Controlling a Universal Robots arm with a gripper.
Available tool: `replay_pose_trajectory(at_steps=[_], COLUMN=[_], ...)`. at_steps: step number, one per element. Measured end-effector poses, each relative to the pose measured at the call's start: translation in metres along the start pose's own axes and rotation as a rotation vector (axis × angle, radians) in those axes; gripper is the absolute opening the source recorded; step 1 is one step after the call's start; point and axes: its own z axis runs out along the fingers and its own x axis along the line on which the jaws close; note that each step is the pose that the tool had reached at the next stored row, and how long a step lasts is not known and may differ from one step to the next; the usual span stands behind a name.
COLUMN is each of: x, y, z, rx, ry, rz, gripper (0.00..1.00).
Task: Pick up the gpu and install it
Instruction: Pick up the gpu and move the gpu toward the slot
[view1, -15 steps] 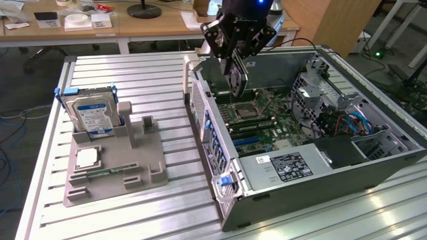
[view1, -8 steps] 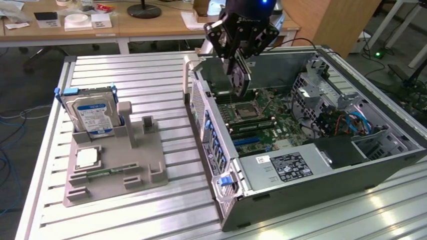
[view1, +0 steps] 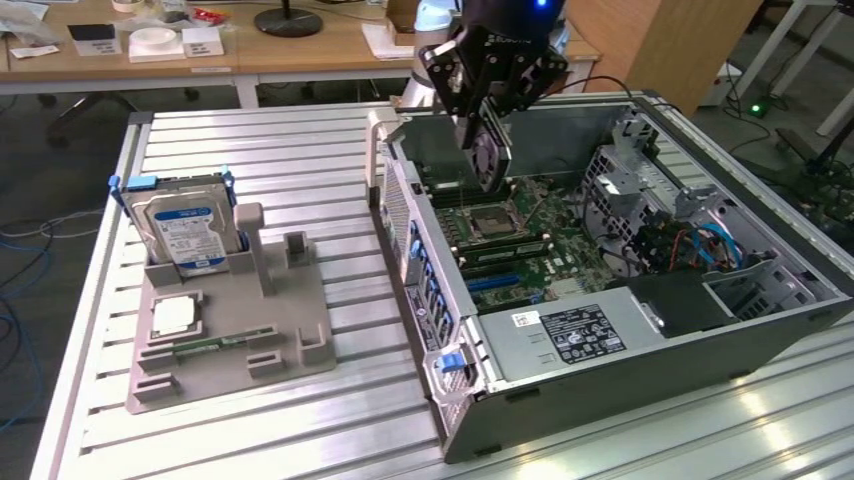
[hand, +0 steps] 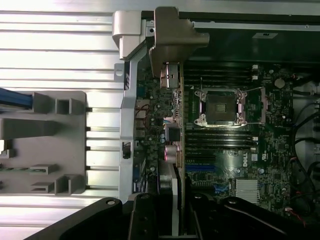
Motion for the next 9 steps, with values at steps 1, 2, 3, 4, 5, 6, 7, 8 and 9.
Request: replay_pose_trajectory(at_steps=[1,2,3,4,5,6,7,8,9], x=[-0.001,-0.003,-0.004,-0.005,-0.007,-0.008,-0.009,-0.010,-0.012], y=[0.0000,0.0000,0.0000,0.0000,0.0000,0.0000,0.0000,0.0000,0.0000], z=[0.0000,0.0000,0.0000,0.0000,0.0000,0.0000,0.0000,0.0000,0.0000], rx=[0.0000,0.0000,0.0000,0.0000,0.0000,0.0000,0.0000,0.0000,0.0000], ry=[0.0000,0.0000,0.0000,0.0000,0.0000,0.0000,0.0000,0.0000,0.0000], rz=[0.000,0.000,0.000,0.000,0.000,0.000,0.000,0.000,0.000], gripper=[0.28,0.28,0.28,0.28,0.28,0.28,0.28,0.28,0.28])
